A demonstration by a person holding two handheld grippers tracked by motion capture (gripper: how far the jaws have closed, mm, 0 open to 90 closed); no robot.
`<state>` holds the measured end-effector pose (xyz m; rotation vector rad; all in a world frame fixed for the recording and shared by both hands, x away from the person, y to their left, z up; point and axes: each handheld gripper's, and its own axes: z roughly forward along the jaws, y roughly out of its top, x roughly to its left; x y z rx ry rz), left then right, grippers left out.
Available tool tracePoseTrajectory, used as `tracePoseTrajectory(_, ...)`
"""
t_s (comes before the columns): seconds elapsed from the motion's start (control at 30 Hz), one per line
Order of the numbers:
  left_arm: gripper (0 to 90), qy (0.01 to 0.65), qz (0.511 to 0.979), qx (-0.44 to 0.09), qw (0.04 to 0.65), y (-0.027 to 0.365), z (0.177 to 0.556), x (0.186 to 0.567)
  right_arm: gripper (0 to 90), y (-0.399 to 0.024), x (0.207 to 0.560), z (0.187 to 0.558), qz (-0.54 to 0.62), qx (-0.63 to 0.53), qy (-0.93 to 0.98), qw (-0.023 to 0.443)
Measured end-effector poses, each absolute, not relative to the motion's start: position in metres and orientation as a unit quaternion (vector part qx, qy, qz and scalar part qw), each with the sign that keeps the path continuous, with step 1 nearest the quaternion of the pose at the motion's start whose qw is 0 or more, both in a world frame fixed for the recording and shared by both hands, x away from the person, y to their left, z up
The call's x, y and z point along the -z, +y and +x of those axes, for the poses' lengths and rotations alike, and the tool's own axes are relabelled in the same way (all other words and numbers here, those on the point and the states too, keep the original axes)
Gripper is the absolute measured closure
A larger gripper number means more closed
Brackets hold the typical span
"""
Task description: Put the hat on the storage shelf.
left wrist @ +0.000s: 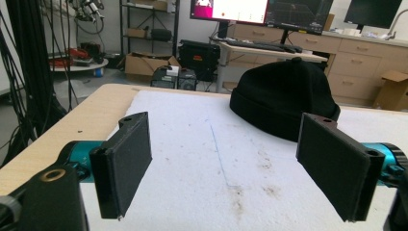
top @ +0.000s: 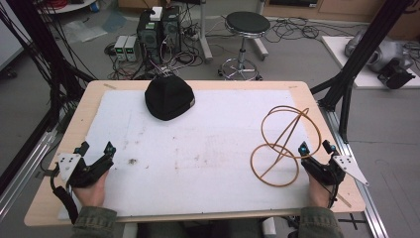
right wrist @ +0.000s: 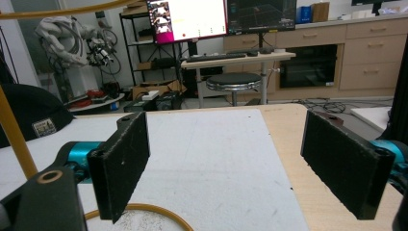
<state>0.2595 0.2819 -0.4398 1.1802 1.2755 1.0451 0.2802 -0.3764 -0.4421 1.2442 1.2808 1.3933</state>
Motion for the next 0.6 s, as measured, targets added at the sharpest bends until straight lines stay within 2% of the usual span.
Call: tracePoseTrajectory(0.6, 19.3, 0.53, 0.503, -0.433, 0.528, 0.2824, 0.2614, 0.4412, 16.8, -0.3763, 0.4422, 0.2803, 0.494, -0.556, 0.515, 0.426)
